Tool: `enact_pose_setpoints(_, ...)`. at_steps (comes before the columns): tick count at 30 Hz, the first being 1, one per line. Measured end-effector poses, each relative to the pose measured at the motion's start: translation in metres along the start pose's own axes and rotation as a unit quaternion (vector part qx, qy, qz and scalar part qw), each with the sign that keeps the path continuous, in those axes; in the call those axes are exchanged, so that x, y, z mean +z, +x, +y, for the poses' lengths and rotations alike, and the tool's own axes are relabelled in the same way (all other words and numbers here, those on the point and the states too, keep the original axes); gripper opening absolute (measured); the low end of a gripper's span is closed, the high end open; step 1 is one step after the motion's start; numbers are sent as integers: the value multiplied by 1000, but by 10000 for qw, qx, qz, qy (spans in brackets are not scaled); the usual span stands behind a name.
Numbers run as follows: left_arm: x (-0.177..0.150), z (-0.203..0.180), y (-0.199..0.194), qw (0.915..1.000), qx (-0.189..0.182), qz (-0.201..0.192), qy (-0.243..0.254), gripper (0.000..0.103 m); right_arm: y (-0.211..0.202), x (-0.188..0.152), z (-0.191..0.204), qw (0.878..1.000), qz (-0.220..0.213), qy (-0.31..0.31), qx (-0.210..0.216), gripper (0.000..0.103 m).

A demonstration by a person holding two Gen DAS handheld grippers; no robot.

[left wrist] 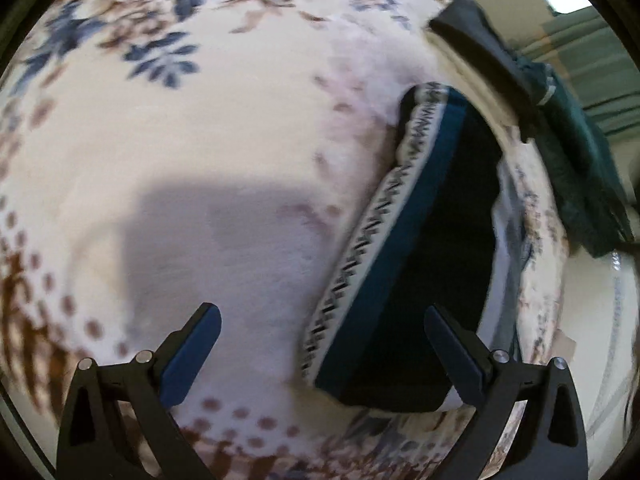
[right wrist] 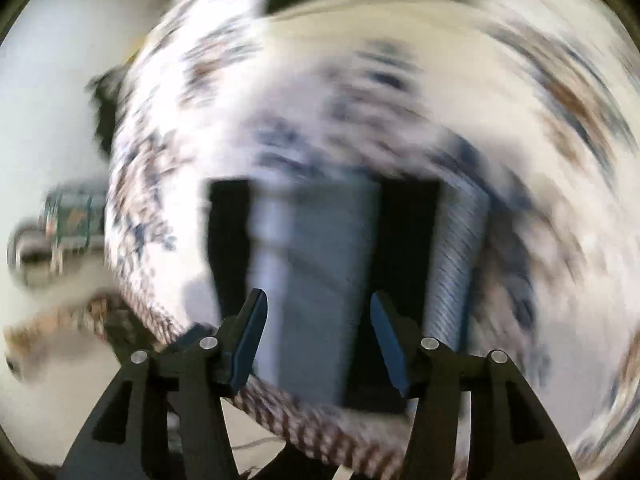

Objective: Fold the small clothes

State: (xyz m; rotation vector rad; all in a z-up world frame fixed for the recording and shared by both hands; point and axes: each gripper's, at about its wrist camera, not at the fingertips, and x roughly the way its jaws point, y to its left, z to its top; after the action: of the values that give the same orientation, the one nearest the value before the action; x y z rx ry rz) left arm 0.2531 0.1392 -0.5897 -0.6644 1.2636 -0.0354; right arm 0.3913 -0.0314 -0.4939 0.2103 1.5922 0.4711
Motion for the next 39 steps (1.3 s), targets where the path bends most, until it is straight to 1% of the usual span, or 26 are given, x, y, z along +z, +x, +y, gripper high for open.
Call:
enact_pose_setpoints(3, -1, -9, 4, 9994, -206, -62, 273, 98, 35, 54, 62, 9949, 42, -974, -249, 56)
enact_pose_setpoints(5, 0, -14, 7, 9987, -270, -103, 411, 78, 74, 90, 99, 9862, 373, -1553, -440, 56)
enact_pose_setpoints(6, 0, -17, 10, 9983, -338, -66, 466, 73, 92, 102, 115, 9818, 633, -1725, -485, 56)
enact_pose_setpoints(7, 0, -20, 13, 9978, -396, -30, 526, 59, 114, 112, 129, 9770, 897, -1859, -533, 56)
enact_pose_setpoints(8, 0, -22, 16, 9974, -444, -2, 576, 55, 136, 120, 138, 9697, 1250, -2002, -624, 53)
enact_pose_setpoints(9, -6, -19, 13, 9972, -442, 5, 609, 55, 152, 122, 139, 9632, 1502, -2109, -727, 44)
enact_pose_setpoints(10, -7, -21, 13, 9968, -471, -4, 649, 53, 168, 126, 143, 9554, 1670, -2252, -927, 6)
enact_pose_setpoints(11, -7, -21, 14, 9966, -478, -14, 670, 53, 178, 127, 148, 9484, 1745, -2427, -1059, 8)
enact_pose_setpoints(12, -7, -21, 14, 9966, -499, -12, 658, 53, 182, 128, 149, 9472, 1711, -2453, -1153, 8)
enact_pose_setpoints(13, -6, -20, 16, 9966, -546, -11, 623, 53, 185, 133, 147, 9505, 1684, -2306, -1225, 7)
enact_pose_setpoints(14, -6, -19, 15, 9965, -590, -20, 589, 53, 183, 139, 142, 9588, 1556, -2030, -1234, 7)
enact_pose_setpoints(16, -4, -17, 16, 9964, -642, 13, 559, 53, 178, 155, 117, 9805, 1413, -989, -939, 7)
enact_pose_setpoints(18, -4, -15, 14, 9963, -653, 80, 544, 53, 183, 161, 94, 9870, 1453, -207, -657, 7)
enact_pose_setpoints(20, -2, -13, 12, 9962, -713, 181, 459, 53, 191, 162, 77, 9867, 1563, 294, -324, 7)
enact_pose_setpoints(21, -1, -10, 11, 9962, -749, 261, 370, 53, 190, 162, 73, 9874, 1515, 368, -269, 7)
enact_pose_setpoints(22, 1, -5, 8, 9959, -813, 335, 205, 53, 186, 162, 77, 9896, 1413, 140, -217, 7)
enact_pose_setpoints(24, 5, 7, -2, 9940, -1050, 298, -107, 54, 167, 164, 88, 9918, 1168, -464, -232, 15)
enact_pose_setpoints(26, 12, 19, -13, 9925, -1130, 222, -411, 56, 135, 160, 85, 9946, 839, -597, -160, 55)
enact_pose_setpoints(27, 16, 24, -16, 9915, -1186, 196, -503, 56, 121, 161, 81, 9961, 690, -553, -74, 61)
enact_pose_setpoints(28, 21, 28, -18, 9901, -1258, 174, -602, 60, 101, 155, 69, 9976, 521, -458, 69, 63)
enact_pose_setpoints(29, 27, 31, -18, 9890, -1284, 186, -716, 69, 87, 150, 60, 9982, 442, -381, 164, 63)
enact_pose_setpoints(32, 39, 31, -7, 9868, -1387, 348, -754, 70, 49, 113, 14, 9986, 300, 39, 424, 63)
enact_pose_setpoints(34, 45, 21, 9, 9865, -1410, 596, -588, 70, 31, 79, -25, 9983, 149, 349, 451, 65)
enact_pose_setpoints(36, 48, 13, 22, 9857, -1434, 776, -435, 70, 19, 46, -64, 9974, 63, 589, 417, 73)
enact_pose_setpoints(38, 48, 4, 33, 9835, -1515, 936, -328, 70, 16, 10, -105, 9949, 61, 913, 417, 74)
enact_pose_setpoints(39, 47, 0, 39, 9827, -1533, 997, -291, 70, 20, -10, -130, 9917, 123, 1164, 539, 74)
